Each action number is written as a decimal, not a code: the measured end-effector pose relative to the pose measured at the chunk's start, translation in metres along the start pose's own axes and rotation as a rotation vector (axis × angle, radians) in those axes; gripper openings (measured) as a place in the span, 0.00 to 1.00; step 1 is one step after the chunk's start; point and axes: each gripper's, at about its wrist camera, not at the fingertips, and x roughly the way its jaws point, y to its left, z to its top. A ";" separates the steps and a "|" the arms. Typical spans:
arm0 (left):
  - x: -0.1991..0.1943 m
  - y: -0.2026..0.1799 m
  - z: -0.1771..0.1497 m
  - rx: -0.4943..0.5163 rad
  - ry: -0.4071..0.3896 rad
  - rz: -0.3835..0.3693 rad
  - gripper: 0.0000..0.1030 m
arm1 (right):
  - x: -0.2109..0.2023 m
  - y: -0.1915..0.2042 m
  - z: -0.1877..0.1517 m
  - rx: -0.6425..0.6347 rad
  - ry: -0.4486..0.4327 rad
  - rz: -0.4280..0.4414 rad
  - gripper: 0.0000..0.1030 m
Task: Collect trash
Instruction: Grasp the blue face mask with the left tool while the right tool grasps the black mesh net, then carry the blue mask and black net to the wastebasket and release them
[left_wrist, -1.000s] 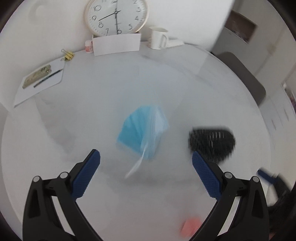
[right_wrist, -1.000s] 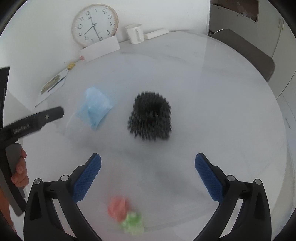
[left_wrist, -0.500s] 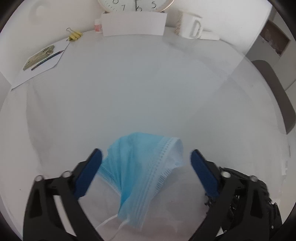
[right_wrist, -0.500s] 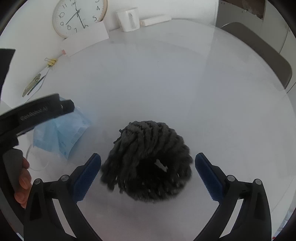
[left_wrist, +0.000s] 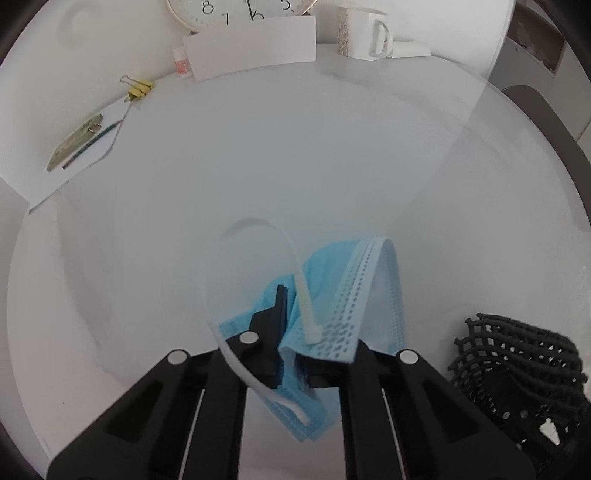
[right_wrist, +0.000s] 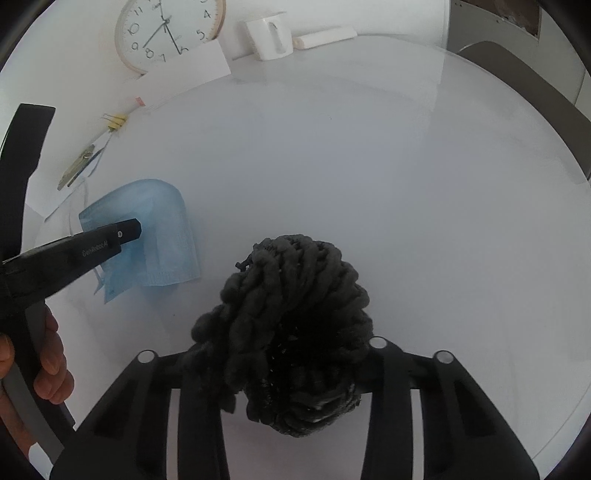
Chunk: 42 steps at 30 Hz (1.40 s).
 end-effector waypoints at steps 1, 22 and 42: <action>-0.001 0.001 0.000 -0.002 -0.001 -0.004 0.06 | -0.001 0.001 0.001 -0.004 -0.002 0.004 0.32; -0.134 0.044 -0.063 0.006 -0.133 -0.075 0.06 | -0.120 0.030 -0.039 -0.105 -0.100 0.057 0.31; -0.294 0.175 -0.325 -0.262 -0.095 0.055 0.06 | -0.219 0.150 -0.227 -0.469 0.010 0.353 0.31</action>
